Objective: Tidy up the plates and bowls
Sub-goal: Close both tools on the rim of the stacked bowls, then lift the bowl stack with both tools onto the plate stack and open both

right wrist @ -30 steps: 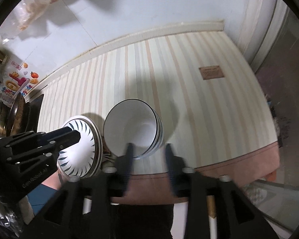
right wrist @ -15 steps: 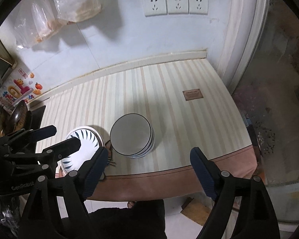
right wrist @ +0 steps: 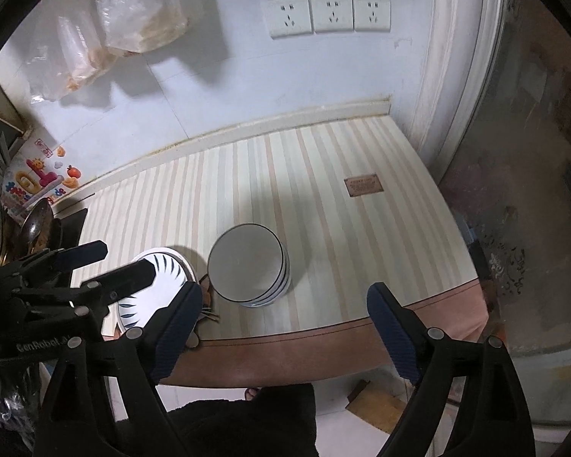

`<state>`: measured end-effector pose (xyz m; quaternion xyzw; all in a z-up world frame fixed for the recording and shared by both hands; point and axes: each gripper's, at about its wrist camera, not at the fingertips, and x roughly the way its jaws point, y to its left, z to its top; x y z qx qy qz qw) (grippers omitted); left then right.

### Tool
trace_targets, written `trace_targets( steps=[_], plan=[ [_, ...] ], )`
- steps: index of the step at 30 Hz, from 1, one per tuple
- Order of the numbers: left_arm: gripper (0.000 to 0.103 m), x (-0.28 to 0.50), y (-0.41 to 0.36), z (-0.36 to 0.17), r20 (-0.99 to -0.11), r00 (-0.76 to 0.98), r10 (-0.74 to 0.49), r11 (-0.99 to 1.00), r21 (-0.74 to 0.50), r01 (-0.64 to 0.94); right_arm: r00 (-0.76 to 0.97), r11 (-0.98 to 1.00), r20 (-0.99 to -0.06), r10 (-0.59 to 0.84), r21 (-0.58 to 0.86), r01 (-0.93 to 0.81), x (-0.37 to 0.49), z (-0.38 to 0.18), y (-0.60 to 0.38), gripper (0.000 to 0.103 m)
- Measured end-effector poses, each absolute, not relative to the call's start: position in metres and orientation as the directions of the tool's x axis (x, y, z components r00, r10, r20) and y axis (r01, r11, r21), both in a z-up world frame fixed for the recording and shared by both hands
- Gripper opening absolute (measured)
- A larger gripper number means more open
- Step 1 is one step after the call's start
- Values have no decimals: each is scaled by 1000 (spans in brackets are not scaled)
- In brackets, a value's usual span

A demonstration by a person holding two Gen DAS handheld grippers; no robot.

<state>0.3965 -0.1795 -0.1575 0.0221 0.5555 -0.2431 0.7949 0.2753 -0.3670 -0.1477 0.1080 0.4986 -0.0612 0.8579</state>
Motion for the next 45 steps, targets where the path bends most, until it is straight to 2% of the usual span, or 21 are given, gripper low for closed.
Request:
trace_targets(
  steps=[4, 10, 18, 26, 30, 32, 33, 35, 36, 38, 45],
  plan=[
    [85, 424, -183, -194, -915, 191, -355, 886, -264, 380, 466, 955, -883, 58, 185, 232, 296, -181, -381, 92],
    [85, 465, -194, -260, -940, 60, -337, 888, -296, 352, 388, 897, -893, 227, 347, 274, 335, -260, -405, 92],
    [85, 497, -214, -327, -937, -84, -339, 875, -347, 339, 276, 804, -854, 442, 513, 300, 376, -365, -409, 92],
    [85, 506, -224, -369, -930, -197, -309, 882, -358, 307, 239, 738, -794, 558, 607, 295, 401, -420, -403, 92],
    [84, 508, -223, -377, -901, -241, -361, 864, -421, 277, 243, 711, -773, 585, 634, 305, 406, -437, -405, 92],
    [81, 508, -225, -381, -880, -258, -398, 847, -461, 265, 247, 692, -756, 606, 654, 305, 409, -443, -405, 92],
    [74, 508, -225, -382, -863, -271, -427, 833, -492, 253, 249, 687, -751, 611, 660, 305, 412, -444, -406, 92],
    [71, 508, -225, -382, -856, -268, -442, 828, -504, 245, 250, 679, -743, 620, 669, 304, 417, -446, -407, 89],
    [71, 508, -225, -382, -858, -260, -444, 829, -503, 244, 255, 673, -737, 626, 676, 300, 420, -447, -405, 79],
    [70, 506, -222, -380, -861, -244, -447, 831, -501, 244, 232, 673, -738, 634, 674, 305, 426, -450, -402, 70],
    [69, 500, -218, -376, -867, -212, -450, 842, -492, 223, 229, 709, -766, 601, 643, 290, 428, -443, -395, 66]
  ],
)
